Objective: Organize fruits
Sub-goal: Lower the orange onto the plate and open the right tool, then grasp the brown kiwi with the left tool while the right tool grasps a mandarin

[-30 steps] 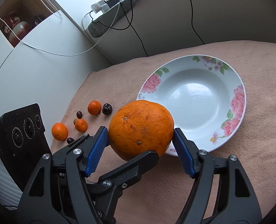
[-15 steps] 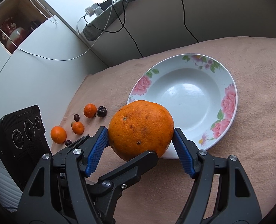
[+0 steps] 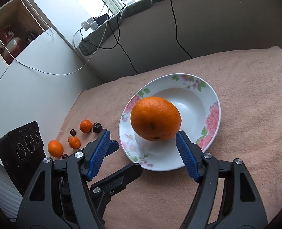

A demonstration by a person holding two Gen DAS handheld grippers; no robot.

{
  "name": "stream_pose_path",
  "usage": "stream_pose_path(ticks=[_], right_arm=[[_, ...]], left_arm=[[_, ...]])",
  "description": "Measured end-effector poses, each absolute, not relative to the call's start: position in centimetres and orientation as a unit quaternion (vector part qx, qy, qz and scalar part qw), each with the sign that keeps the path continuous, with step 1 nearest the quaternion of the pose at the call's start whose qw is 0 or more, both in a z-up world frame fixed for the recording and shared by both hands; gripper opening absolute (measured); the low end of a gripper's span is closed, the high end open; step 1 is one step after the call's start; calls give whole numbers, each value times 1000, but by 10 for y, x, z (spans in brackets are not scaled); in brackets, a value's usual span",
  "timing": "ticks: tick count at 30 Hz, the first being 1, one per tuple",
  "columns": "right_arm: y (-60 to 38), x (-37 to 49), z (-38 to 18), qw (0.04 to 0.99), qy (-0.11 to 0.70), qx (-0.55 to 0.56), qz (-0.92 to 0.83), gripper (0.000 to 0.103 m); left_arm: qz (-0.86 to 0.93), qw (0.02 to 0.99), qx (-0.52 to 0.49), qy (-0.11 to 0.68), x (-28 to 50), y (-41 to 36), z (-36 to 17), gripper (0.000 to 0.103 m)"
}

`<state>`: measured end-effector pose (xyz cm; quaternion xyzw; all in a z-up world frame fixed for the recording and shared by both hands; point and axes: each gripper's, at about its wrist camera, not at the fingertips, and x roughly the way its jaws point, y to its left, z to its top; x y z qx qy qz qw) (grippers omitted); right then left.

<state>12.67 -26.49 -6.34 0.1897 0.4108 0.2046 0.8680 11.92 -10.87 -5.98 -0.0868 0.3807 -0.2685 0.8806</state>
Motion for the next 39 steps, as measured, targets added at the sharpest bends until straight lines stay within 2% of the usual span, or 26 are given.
stream_pose_path(ticks=[5,8,15,19,25,39], right_arm=[[-272,123,-60,873,404,193,197,75],[-274,120,-59,877,398,189,190,82],[-274,111,-58,887,392,166,178,82],[-273,104,-57,896,384,149,167,90],[-269,96,-56,902,379,132,157,90],[-250,83,-53,907,376,107,156,90]], left_arm=[[-266,882,-85,379,115,-107,-59,72],[-264,883,-82,379,114,-105,-59,72],[-252,889,-74,376,111,-103,-55,72],[-246,891,-68,374,106,-98,-55,76],[-232,895,-60,375,99,-93,-56,80],[-186,911,-54,365,74,-55,-53,80]])
